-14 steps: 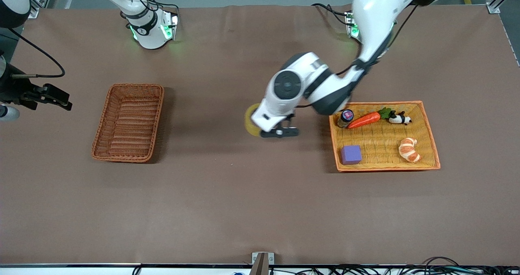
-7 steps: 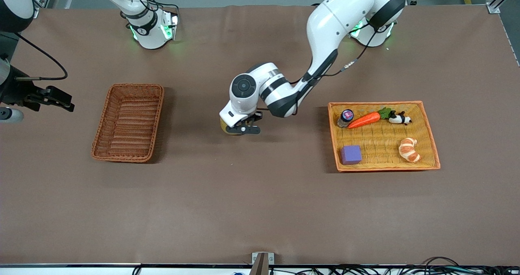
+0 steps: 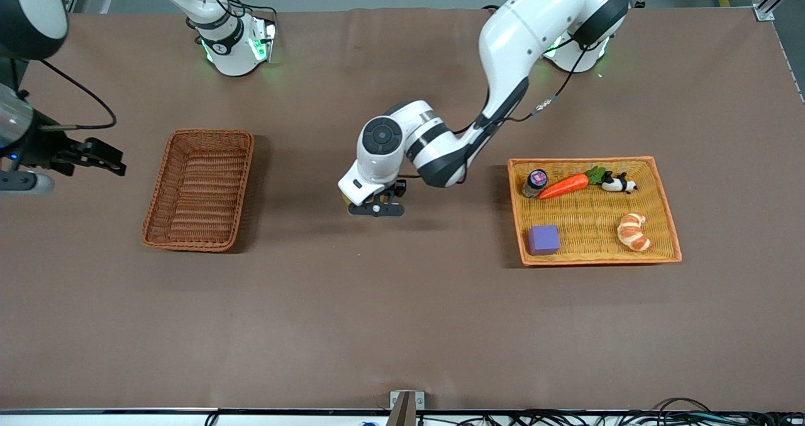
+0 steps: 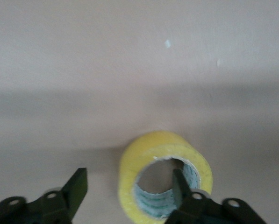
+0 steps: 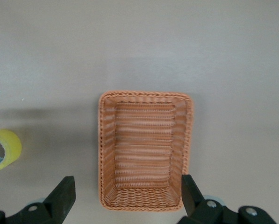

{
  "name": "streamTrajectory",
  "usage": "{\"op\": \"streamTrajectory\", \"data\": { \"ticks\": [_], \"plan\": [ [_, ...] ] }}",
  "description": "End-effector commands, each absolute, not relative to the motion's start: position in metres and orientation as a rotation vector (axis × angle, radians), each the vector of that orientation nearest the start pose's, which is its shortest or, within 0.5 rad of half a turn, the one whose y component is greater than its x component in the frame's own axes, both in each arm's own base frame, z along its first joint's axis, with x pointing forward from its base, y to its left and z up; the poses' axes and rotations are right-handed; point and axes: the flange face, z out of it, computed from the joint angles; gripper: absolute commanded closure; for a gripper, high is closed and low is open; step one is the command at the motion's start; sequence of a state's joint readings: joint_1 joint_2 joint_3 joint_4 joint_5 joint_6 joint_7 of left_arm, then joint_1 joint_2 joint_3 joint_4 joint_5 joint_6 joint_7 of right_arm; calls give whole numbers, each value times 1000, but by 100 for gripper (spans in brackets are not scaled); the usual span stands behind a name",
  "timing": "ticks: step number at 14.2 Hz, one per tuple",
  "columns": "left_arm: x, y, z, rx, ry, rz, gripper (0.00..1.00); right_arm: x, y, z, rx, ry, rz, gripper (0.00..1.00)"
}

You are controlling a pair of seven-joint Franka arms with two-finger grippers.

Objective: Move tape to another basket

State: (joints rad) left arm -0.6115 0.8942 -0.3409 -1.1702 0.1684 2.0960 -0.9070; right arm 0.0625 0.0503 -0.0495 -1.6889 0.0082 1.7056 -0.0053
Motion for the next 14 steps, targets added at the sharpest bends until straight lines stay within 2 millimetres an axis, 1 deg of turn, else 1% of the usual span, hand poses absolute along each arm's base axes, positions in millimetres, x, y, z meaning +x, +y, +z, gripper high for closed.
{"op": "streamTrajectory", "data": {
  "ticks": [1,2,3,4,5,6,7,8,9,10,11,12,13,14],
  "plan": [
    [524,-524,346,-3165,-39,78,0,566,76,508,-3118,-190,57,0],
    [532,-501,365,-3140,-50,76,0,564,98,489,-3115,-222,46,0],
    [537,-480,378,-3131,-46,62,0,564,119,463,-3110,-245,52,0],
    [544,-455,389,-3127,-21,49,0,559,155,441,-3093,-320,53,0],
    [550,-432,399,-3126,-1,50,0,555,180,425,-3089,-299,58,0],
    [554,-409,413,-3122,14,29,0,554,208,402,-3084,-236,74,0],
    [558,-382,427,-3114,22,6,0,549,238,385,-3072,-189,67,0],
    [557,-359,440,-3105,53,-15,0,543,264,366,-3058,-147,73,0],
    [557,-337,452,-3102,90,-46,0,535,285,358,-3048,-150,81,0],
    [559,-314,462,-3104,82,-56,0,530,301,348,-3040,-158,78,0],
    [560,-296,472,-3116,78,-71,0,526,313,322,-3030,-154,78,0],
    [564,-274,485,-3142,79,-91,0,524,324,300,-3022,-137,78,0],
    [567,-254,501,-3171,77,-105,0,517,337,278,-3014,-132,97,0],
    [564,-236,512,-3192,94,-111,0,511,349,264,-3009,-131,103,0]
  ]
}}
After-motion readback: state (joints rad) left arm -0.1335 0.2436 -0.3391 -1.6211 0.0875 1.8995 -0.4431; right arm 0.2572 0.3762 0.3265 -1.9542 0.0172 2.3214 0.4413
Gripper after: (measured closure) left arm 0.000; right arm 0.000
